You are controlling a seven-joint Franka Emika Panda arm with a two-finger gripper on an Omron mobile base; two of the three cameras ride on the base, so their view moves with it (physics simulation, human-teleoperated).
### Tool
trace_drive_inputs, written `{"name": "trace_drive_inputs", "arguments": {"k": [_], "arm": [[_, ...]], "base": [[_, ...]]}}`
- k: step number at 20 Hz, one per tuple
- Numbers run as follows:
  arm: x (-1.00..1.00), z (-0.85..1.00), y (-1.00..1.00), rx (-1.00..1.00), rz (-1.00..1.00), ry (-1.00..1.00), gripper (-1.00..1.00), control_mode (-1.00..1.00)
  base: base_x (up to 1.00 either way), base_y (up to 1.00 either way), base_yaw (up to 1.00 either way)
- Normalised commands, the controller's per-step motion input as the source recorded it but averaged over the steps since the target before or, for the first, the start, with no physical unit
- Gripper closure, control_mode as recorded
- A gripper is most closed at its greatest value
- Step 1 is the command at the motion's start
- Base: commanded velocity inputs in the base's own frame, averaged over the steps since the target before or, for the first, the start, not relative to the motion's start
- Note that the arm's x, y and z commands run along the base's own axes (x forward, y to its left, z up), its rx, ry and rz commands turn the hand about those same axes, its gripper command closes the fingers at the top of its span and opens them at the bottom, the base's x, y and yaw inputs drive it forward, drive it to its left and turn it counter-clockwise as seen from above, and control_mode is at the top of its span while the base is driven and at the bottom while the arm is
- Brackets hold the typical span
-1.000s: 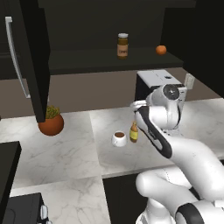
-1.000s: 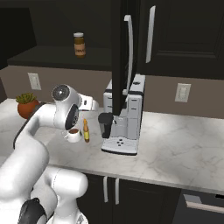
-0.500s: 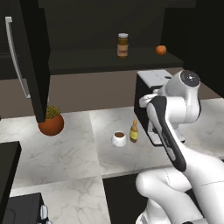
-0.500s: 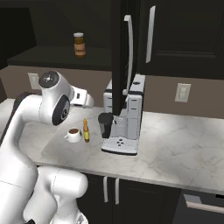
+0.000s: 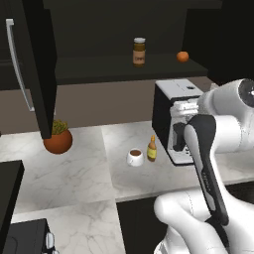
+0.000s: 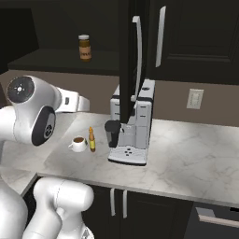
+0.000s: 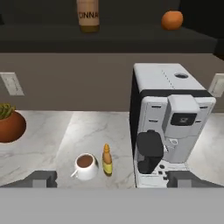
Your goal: Pick the cinnamon and honey bottle from the cabinet and place them next to the mug.
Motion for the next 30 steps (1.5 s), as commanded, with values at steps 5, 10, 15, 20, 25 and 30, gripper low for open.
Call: {"name": "trace_drive_inputs", "arguments": {"k": [5,10,15,20,25,30], "arm": [[-0.23,1.0,0.06,0.0,0.0,-0.09,-1.0,-1.0],[-0.06,1.0,0.08,0.0,0.0,0.0,-1.0,-1.0],[0.0,0.98,0.13,0.0,0.0,0.0,-1.0,-1.0],[0.23,0.35,0.16,0.0,0.0,-0.01,-1.0,-1.0],[0.48,-0.01,0.32,0.0,0.0,0.0,-1.0,-1.0],[0.79,-0.31,0.37,0.0,0.0,0.07,-1.0,-1.0]], "base": [[0.0,0.0,0.0],[0.0,0.0,0.0],[0.0,0.0,0.0],[0.0,0.0,0.0],[0.0,0.0,0.0],[0.0,0.0,0.0]]}}
